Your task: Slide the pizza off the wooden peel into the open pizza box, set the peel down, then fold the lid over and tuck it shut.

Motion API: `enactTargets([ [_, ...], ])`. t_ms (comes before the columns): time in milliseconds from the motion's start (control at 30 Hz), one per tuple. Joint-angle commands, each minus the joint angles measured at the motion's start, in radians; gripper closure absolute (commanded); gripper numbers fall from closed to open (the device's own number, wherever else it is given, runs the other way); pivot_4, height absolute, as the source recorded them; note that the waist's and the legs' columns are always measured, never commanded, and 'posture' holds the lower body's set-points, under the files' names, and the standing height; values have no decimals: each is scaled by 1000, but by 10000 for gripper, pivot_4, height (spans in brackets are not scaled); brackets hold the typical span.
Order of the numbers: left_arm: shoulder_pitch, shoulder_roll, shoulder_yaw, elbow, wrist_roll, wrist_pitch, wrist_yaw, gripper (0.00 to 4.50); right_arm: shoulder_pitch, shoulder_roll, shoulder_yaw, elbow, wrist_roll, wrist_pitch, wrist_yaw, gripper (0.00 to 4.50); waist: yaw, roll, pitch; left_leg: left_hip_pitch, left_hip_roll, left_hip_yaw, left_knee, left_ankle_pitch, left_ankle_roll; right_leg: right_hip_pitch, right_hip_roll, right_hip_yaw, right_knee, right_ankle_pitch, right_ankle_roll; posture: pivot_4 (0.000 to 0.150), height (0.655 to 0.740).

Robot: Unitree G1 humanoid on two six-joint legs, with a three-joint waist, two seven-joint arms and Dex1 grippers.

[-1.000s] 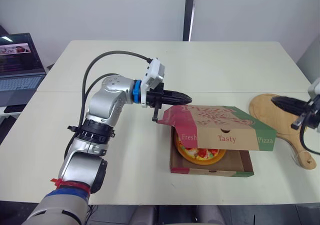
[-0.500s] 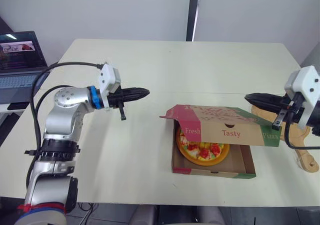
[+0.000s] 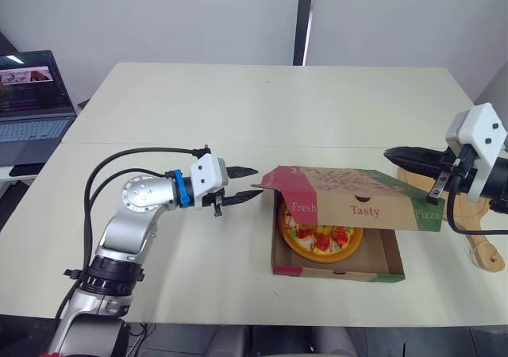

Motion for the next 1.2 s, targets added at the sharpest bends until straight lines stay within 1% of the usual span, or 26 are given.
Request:
enactTargets([
  [33,1,-16,-7,-57,16,-8,49,28106,-22,0,-7,-16,13,-9,-2,45000,1,0,0,0,0,0,0,0,0,0,0,0,0,0,0,1500,7341],
  [133,-12,-38,-14,-61,20,21,91,35645,-35,2,4,-16,17,-7,-6,45000,0,0,0,0,0,0,0,0,0,0,0,0,0,0,0,1500,7341],
  [200,-23,-48,-21,-72,17,55,106,42318,-47,2,16,-13,16,-7,-6,45000,0,0,0,0,0,0,0,0,0,0,0,0,0,0,0,1500,7341],
  [233,-27,-50,-23,-78,14,73,111,44844,-53,1,21,-10,15,-8,-5,45000,1,0,0,0,0,0,0,0,0,0,0,0,0,0,0,1500,7341],
  [367,-50,-53,-31,-121,-5,190,132,44844,-94,-9,51,18,-6,-12,-2,45000,1,0,0,0,0,0,0,0,0,0,0,0,0,0,0,1500,7341],
  [533,-123,-53,-43,-160,-48,406,145,44844,-205,-20,130,90,-49,-9,-4,45000,2,0,0,0,-1,0,0,0,0,1,0,0,0,0,0,1500,7341],
  [633,-191,-82,-27,-158,-96,568,188,44844,-277,-16,176,149,-90,-35,2,45000,2,0,0,0,-1,0,1,0,0,1,0,0,0,0,0,1500,7341],
  [733,-233,-101,-16,-148,-119,643,215,44844,-319,-2,189,194,-133,-76,-9,45000,3,0,0,0,-1,-1,0,0,0,0,0,-1,0,0,0,1500,7341],
  [833,-254,-113,-7,-150,-139,679,229,44844,-322,19,155,217,-166,-125,-33,45000,2,0,0,0,-1,0,0,0,0,0,0,0,0,0,0,1500,7341],
  [967,-271,-118,3,-149,-146,705,250,44844,-276,30,15,218,-155,-119,-74,45000,7,0,0,-1,-1,-1,0,0,0,0,0,0,0,0,0,1500,7341],
  [1067,-286,-129,5,-155,-159,726,265,44844,-193,28,-111,207,-156,-90,-93,45000,12,0,0,-1,-1,-1,0,0,0,0,0,0,0,0,0,1500,7341],
  [1167,-291,-135,-1,-164,-165,738,273,45000,-64,31,-233,173,-159,-61,-83,39229,18,0,0,-1,-1,-1,0,0,0,0,0,0,0,0,0,1500,7341],
  [1200,-291,-135,-3,-167,-166,742,273,45000,-15,37,-271,157,-157,-50,-79,35516,18,0,0,0,-1,1,0,0,0,0,0,1,0,0,0,1500,7341],
])
